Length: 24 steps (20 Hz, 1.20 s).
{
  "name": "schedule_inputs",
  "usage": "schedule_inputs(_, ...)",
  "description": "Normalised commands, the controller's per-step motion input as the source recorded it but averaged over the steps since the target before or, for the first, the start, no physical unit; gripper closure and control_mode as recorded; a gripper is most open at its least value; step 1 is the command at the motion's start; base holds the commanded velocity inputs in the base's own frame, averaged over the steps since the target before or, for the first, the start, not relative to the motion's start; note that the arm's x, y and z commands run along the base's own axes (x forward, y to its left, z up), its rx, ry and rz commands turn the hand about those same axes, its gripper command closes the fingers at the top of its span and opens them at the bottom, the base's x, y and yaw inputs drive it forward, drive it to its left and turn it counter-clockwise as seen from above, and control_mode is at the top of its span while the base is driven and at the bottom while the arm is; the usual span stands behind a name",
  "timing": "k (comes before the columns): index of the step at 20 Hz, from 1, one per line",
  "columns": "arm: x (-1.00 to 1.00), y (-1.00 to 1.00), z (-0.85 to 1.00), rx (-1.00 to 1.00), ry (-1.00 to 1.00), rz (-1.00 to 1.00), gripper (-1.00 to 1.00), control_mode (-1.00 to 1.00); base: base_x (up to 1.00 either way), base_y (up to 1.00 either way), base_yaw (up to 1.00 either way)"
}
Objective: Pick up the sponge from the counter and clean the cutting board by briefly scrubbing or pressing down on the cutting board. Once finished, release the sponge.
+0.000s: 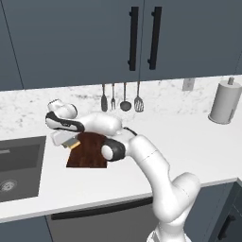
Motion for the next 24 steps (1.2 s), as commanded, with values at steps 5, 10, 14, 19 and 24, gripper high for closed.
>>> schedule_inputs(5, 0.45, -0.26, -0.25, 0.00, 0.00, 0.00, 1.00, -1.00, 0.00, 0.00, 0.00)
schedule_inputs(10, 0.48, -0.30, -0.23, 0.00, 0.00, 0.00, 1.00, -1.00, 0.00, 0.00, 0.00)
schedule_inputs(14, 0.52, -0.31, -0.21, 0.00, 0.00, 0.00, 1.00, -1.00, 0.00, 0.00, 0.00)
schedule_inputs(19, 0.59, -0.28, -0.17, 0.00, 0.00, 0.00, 1.00, -1.00, 0.00, 0.00, 0.00)
schedule_inputs(24, 0.62, -0.26, -0.16, 0.00, 0.00, 0.00, 1.00, -1.00, 0.00, 0.00, 0.00)
